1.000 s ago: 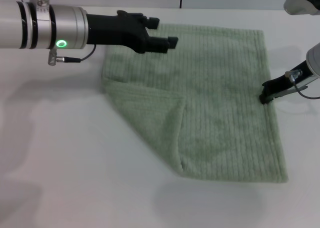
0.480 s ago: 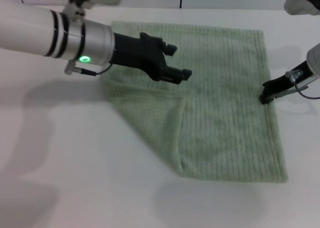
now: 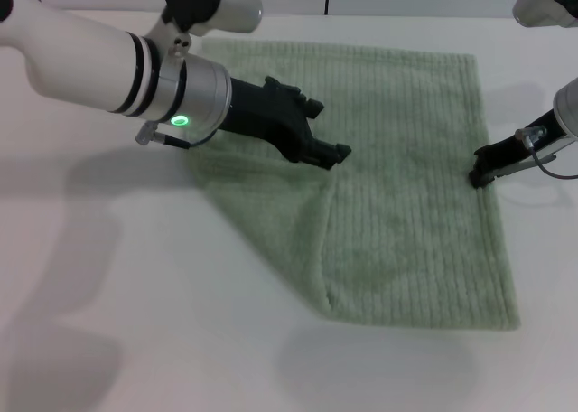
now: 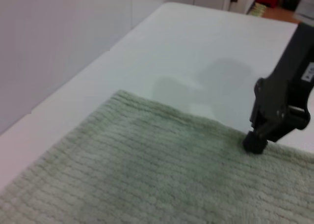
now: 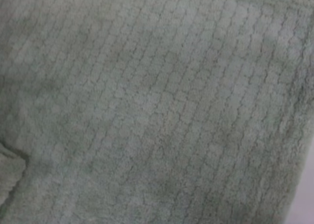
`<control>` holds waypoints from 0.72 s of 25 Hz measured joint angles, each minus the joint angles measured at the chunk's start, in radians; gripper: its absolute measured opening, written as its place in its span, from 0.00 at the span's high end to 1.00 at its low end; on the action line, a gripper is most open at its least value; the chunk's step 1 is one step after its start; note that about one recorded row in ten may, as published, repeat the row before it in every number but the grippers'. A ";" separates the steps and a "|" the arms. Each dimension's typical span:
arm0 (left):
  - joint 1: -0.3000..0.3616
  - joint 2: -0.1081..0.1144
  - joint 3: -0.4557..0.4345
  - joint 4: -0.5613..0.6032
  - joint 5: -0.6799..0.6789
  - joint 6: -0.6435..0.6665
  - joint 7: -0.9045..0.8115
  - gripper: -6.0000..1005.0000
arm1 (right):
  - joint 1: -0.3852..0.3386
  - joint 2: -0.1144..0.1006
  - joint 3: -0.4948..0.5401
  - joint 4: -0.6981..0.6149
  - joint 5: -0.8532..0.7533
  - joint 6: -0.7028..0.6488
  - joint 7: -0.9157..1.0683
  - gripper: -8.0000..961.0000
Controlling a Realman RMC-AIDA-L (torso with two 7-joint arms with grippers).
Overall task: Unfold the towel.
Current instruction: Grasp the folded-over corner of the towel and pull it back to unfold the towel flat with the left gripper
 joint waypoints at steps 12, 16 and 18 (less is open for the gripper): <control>-0.014 -0.003 0.069 0.010 0.004 0.012 -0.013 0.22 | 0.001 0.000 0.000 0.000 0.000 0.000 0.000 0.99; -0.018 -0.004 0.137 0.014 0.004 0.069 -0.048 0.22 | 0.001 0.000 0.000 0.000 0.000 0.000 0.000 0.99; -0.018 -0.003 0.160 0.016 0.005 0.092 -0.064 0.22 | 0.001 0.000 0.000 0.000 0.000 0.000 -0.001 0.99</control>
